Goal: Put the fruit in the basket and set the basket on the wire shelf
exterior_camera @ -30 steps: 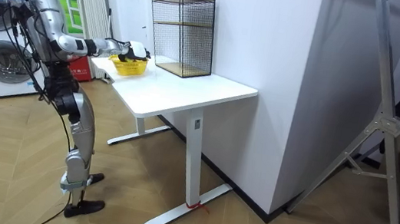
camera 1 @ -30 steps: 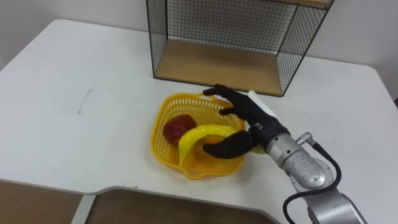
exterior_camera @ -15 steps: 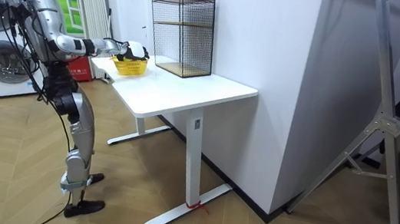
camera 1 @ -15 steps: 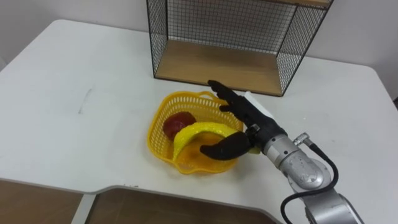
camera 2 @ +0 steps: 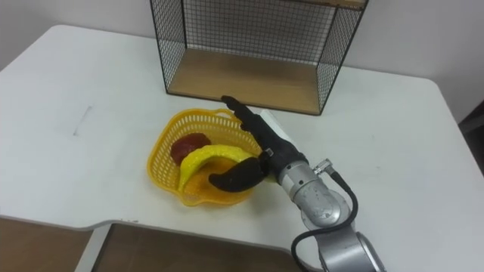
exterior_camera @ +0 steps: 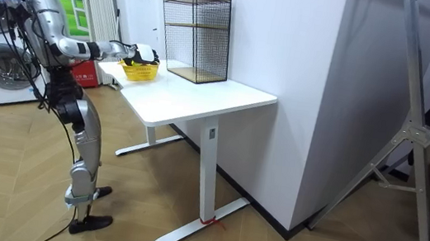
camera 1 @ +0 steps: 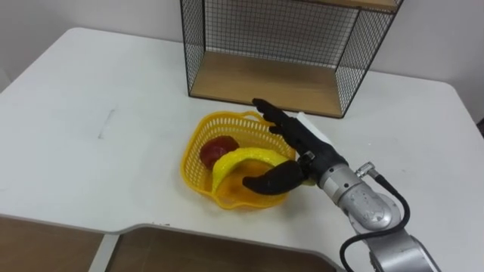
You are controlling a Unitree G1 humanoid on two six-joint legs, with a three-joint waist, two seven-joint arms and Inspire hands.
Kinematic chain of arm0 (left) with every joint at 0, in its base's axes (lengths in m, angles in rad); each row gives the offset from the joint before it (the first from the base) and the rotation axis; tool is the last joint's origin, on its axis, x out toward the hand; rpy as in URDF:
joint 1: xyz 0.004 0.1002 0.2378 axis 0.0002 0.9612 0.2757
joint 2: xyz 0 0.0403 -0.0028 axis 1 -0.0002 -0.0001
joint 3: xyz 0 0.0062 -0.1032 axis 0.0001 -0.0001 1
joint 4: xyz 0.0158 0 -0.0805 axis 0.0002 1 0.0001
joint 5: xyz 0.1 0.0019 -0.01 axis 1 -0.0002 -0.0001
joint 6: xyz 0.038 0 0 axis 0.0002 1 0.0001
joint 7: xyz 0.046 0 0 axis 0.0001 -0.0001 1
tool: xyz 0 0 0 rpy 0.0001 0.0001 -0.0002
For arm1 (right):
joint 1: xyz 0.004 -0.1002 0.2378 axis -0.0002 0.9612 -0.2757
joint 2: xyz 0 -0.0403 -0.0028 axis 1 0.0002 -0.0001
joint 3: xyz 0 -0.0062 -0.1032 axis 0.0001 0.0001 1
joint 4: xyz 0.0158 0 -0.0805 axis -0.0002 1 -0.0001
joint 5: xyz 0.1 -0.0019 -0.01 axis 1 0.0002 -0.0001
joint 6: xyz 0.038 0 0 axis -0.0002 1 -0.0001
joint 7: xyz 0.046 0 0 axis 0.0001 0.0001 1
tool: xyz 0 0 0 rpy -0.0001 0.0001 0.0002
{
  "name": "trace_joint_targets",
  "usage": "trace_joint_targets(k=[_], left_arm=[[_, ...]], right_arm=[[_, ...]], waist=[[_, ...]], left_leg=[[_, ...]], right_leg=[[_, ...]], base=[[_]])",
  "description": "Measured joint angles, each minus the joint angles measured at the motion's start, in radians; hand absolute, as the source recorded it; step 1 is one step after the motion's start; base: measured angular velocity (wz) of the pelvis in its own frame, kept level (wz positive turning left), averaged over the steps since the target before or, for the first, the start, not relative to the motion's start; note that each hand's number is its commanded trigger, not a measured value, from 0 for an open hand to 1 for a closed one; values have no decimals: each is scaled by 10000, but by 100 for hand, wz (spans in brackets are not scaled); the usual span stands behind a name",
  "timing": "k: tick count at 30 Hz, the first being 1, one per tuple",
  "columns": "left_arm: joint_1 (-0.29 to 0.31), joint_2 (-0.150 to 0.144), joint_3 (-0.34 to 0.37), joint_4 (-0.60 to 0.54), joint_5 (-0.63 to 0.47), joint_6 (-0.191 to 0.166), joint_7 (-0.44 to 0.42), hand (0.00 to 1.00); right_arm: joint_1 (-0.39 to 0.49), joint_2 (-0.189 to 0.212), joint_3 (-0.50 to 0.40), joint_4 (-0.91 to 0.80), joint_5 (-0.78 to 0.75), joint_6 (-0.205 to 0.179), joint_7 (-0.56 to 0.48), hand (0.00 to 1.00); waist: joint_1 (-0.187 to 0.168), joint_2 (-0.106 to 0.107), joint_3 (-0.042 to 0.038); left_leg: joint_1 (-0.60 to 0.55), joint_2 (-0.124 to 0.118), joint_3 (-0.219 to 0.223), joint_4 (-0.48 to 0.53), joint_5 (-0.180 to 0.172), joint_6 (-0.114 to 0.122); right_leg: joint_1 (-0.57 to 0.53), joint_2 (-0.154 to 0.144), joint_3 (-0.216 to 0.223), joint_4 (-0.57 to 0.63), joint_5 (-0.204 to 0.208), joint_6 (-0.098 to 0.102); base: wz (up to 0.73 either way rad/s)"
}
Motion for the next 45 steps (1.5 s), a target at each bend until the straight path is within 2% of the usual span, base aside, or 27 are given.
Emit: trace_joint_targets(k=[6,13,15,16,19,21,25,29,35,37,41,45], left_arm=[[-8,-1,2,0,0,-17,89,0],[252,-25,-6,113,31,-328,257,0],[374,-43,-3,123,33,-358,253,0],[465,-59,9,163,34,-365,253,0],[482,-94,26,489,30,-483,254,0],[480,-105,26,570,19,-494,261,0],[574,-226,44,582,3,-607,449,0],[721,-264,129,607,-43,-738,485,0],[843,-274,376,605,-1151,-994,784,0],[953,-290,712,599,-1640,-1151,1141,0],[1012,-299,1713,817,-3092,-1386,1894,0],[1234,-342,3002,391,-5116,-1541,3262,0]], right_arm=[[-1,-4,-15,-212,648,-1,-25,0],[-66,48,-563,-1277,2408,-184,-235,0],[-84,221,-910,-1616,3125,-296,-408,0],[-130,276,-1076,-1734,3724,-505,-534,0],[-150,298,-1350,-1922,4701,-850,-705,0],[-150,296,-1357,-1986,5047,-1014,-827,0],[-147,277,-1367,-1995,5438,-1223,-1024,0],[-148,261,-1394,-1994,5725,-1347,-1278,0],[-140,111,-2023,-2023,5919,-1372,-1818,0],[-47,113,-2145,-2021,5950,-1569,-2187,0],[291,97,-2278,-2022,5928,-1617,-2739,0],[1153,77,-2663,-2022,6297,-1676,-3570,0]], waist=[[-14,-6,-16],[-95,45,1],[-168,67,-1],[-231,86,11],[-257,166,62],[-314,230,64],[-376,399,3],[-510,430,-23],[-647,451,-36],[-730,470,-44],[-740,547,-22],[-546,605,-96]], left_leg=[[70,-9,32,-92,9,6],[126,6,75,-122,9,5],[142,6,77,-121,9,5],[152,9,82,-120,9,4],[260,20,142,-150,10,5],[284,24,159,-167,9,4],[350,5,244,-289,43,14],[481,5,284,-419,48,7],[436,-3,272,-443,47,6],[463,-11,268,-452,46,5],[553,-15,256,-467,44,4],[599,-19,258,-523,42,6]], right_leg=[[32,-6,20,-24,-3,4],[35,1,40,-1,-2,4],[47,1,44,0,-2,4],[52,0,44,0,-1,3],[116,0,92,-6,3,-2],[131,0,122,-20,3,-2],[166,4,293,-171,18,3],[210,1,315,-192,14,6],[177,-2,275,-196,11,9],[302,-2,266,-336,13,10],[387,-1,231,-341,13,10],[399,-10,289,-333,13,10]], base=[[0],[0],[0],[0],[-5],[-5],[-5],[-3],[0],[4],[1],[0]])
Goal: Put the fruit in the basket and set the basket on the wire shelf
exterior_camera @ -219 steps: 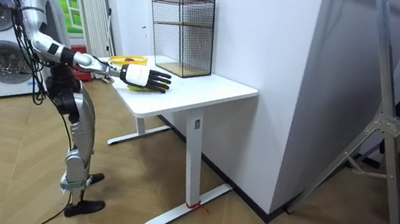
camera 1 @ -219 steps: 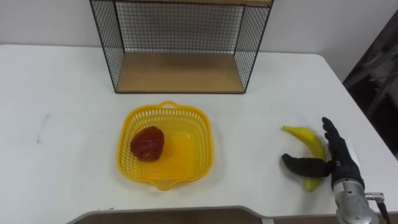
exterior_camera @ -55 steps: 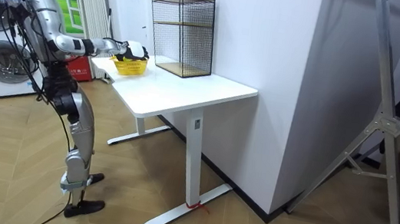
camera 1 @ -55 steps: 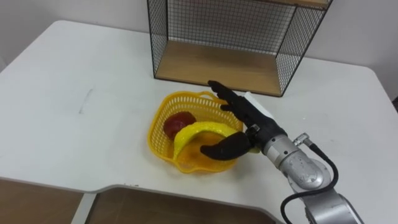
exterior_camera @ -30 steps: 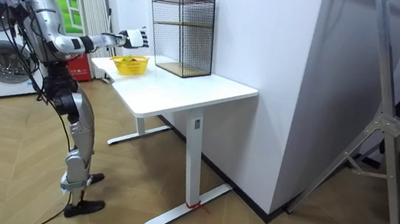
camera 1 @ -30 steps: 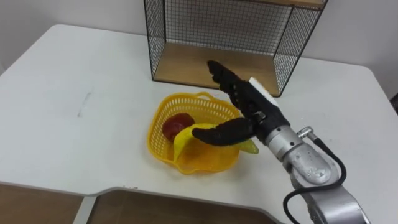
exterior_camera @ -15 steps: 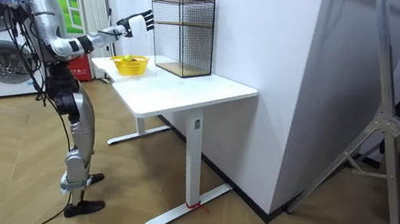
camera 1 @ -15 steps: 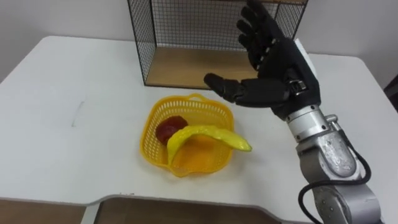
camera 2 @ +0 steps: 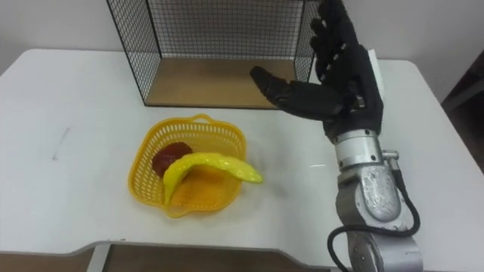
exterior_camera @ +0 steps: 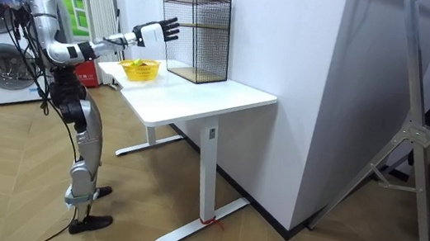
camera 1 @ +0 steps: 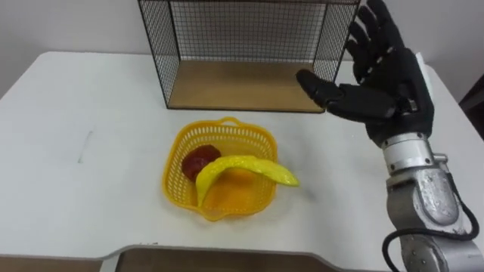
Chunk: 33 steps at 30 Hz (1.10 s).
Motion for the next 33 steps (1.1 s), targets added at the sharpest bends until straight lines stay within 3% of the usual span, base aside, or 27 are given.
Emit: trace_joint_targets(k=[3,5,8,10,13,17,20,22,24,26,30,33], left_arm=[[137,-2,957,-838,-510,-129,1202,0],[233,-26,1572,-2196,-483,-371,2259,0],[383,-36,1657,-3786,-374,-672,3277,0],[365,-61,1683,-5649,-249,-939,4180,0],[87,-59,1798,-6738,595,-1373,5291,0],[57,-57,2051,-7991,1640,-1574,6344,0],[55,-56,2106,-8954,1688,-1607,6675,0],[34,-57,1961,-9677,1689,-1769,6744,0],[-51,-56,1849,-10138,1689,-1818,6727,0],[-179,-56,1720,-10830,1688,-1869,6378,0],[-201,-57,1245,-11140,1602,-2127,5475,0],[-420,-58,451,-11155,687,-2182,4728,0]], right_arm=[[375,0,-347,0,-158,0,-503,0],[572,0,-652,0,-549,-10,-879,0],[801,-1,-783,-2,-564,-106,-1104,0],[1205,4,-861,-2,-619,-161,-1226,0],[1396,8,-881,1,-819,-169,-1466,0],[1660,13,-1024,2,-996,-295,-1681,0],[1808,10,-1014,2,-1051,-422,-1711,0],[1814,10,-976,11,-1048,-425,-1557,0],[1873,12,-962,23,-1049,-425,-1376,0],[1879,56,-940,86,-1052,-425,-1046,0],[1889,63,-826,269,-1254,-505,-616,0],[1874,148,-465,602,-1265,-658,-271,0]], waist=[[52,133,-69],[100,173,-60],[86,178,-53],[305,150,-54],[448,176,-64],[575,185,-61],[581,200,-44],[582,354,46],[573,439,63],[497,457,60],[420,442,70],[278,387,95]], left_leg=[[48,-34,-89,-17,14,1],[56,-77,-162,-72,84,1],[39,-154,-273,-139,152,33],[8,-186,-331,-150,166,45],[70,-241,-312,-230,182,82],[82,-247,-327,-222,176,87],[-14,-232,-345,-226,175,82],[-14,-230,-339,-257,173,86],[-32,-240,-316,-303,174,90],[-87,-243,-305,-231,175,91],[-27,-261,-283,-209,180,98],[-46,-258,-303,-144,177,101]], right_leg=[[66,-21,-67,2,-1,1],[75,-51,-140,1,-7,9],[10,-106,-226,-5,-50,56],[-21,-133,-252,7,-67,80],[-27,-182,-248,19,-73,109],[-63,-181,-277,37,-67,120],[-156,-166,-295,66,-67,119],[-234,-183,-257,177,-71,124],[-285,-200,-218,185,-77,133],[-253,-199,-242,182,-77,133],[-173,-209,-268,166,-77,133],[-131,-210,-307,186,-76,132]], base=[[7],[11],[10],[2],[0],[2],[2],[-4],[-6],[2],[2],[3]])
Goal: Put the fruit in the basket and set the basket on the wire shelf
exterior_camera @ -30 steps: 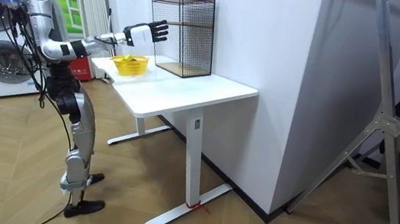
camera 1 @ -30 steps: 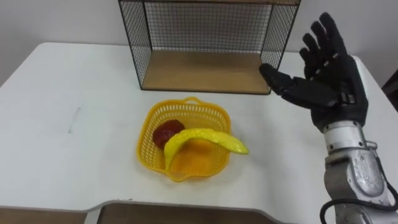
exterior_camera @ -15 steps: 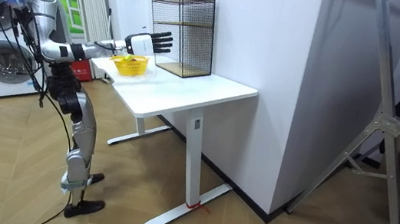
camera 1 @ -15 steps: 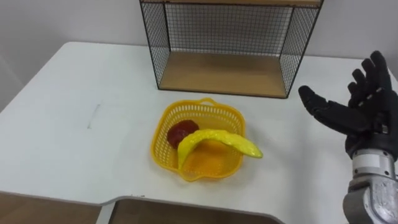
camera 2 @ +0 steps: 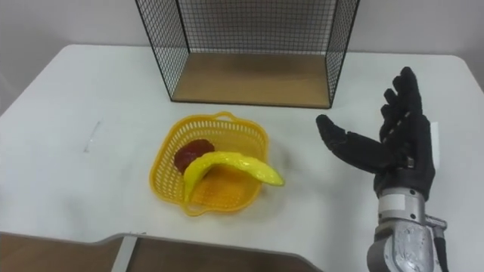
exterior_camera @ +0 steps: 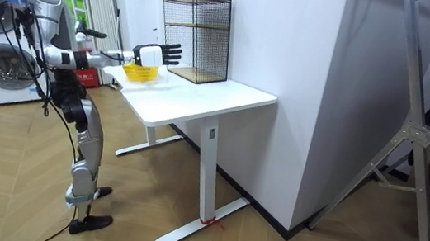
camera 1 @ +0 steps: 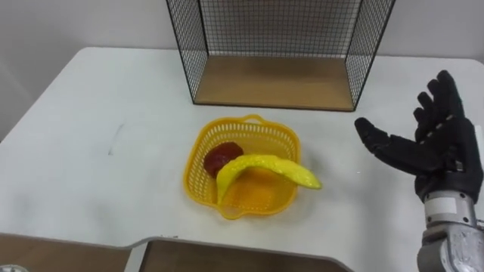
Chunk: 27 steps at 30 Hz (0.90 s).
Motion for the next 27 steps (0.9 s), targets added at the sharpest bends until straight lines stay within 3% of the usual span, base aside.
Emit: trace_joint_targets(k=[4,10,14,20,27], left_arm=[[-79,7,-1329,-96,-1482,-97,-1423,0],[-79,12,-2611,-89,-2513,-229,-3264,0],[-140,29,-3344,308,-3198,-227,-4410,0],[-225,52,-4180,876,-3440,-206,-5873,0],[-256,50,-4368,1573,-3388,-203,-7015,0]], right_arm=[[-39,133,592,260,-35,-13,479,0],[-141,170,896,598,-16,-230,947,0],[-206,164,1253,1234,-81,-256,1018,0],[-299,172,1578,1454,-10,-255,1432,0],[-469,430,1827,1853,17,-305,2023,0]], waist=[[-83,-52,11],[-380,-258,79],[-535,-206,89],[-609,-186,93],[-765,-216,109]], left_leg=[[-95,1,8,44,-5,7],[-117,5,56,103,-5,10],[-194,45,209,217,-34,46],[-177,127,435,110,-31,39],[-76,152,594,35,-31,39]], right_leg=[[-92,-3,42,31,2,-2],[-162,-1,98,2,1,-2],[-256,17,292,129,2,0],[-430,41,446,247,11,-14],[-477,51,616,329,12,-17]], base=[[1],[-1],[-10],[-11],[-8]])
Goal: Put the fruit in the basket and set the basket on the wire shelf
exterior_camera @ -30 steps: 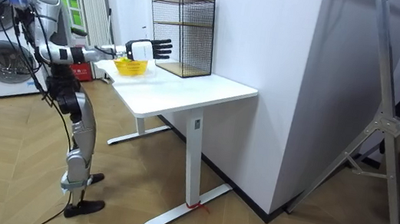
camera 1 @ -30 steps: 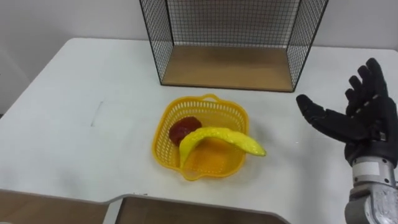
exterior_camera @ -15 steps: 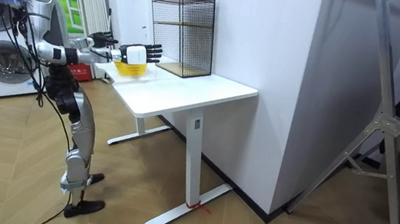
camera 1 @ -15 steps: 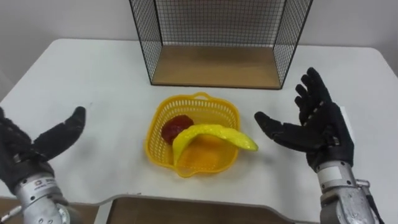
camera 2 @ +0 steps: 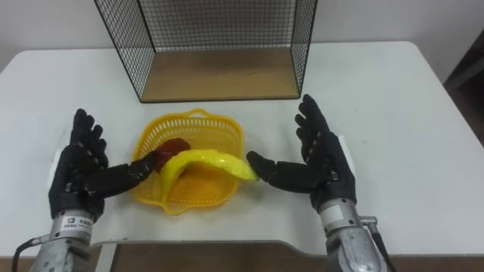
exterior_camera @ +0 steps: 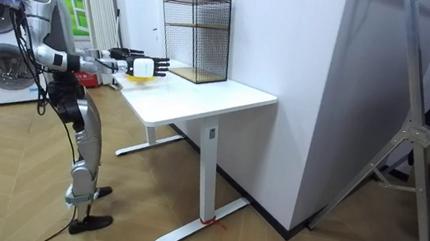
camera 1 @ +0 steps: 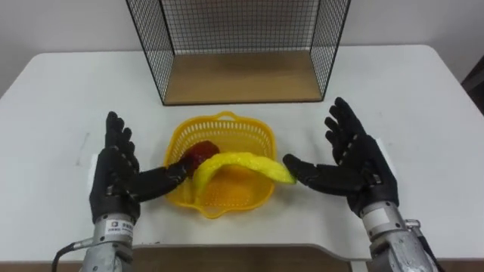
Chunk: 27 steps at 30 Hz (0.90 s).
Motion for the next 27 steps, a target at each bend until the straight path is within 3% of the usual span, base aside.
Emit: trace_joint_targets(k=[27], left_arm=[[-135,-55,-375,293,-263,144,-1862,0]], right_arm=[[-141,202,442,160,49,0,907,0]], waist=[[-78,-45,17]], left_leg=[[42,27,169,-27,2,5]], right_leg=[[-78,26,261,20,39,-12]], base=[[-1]])
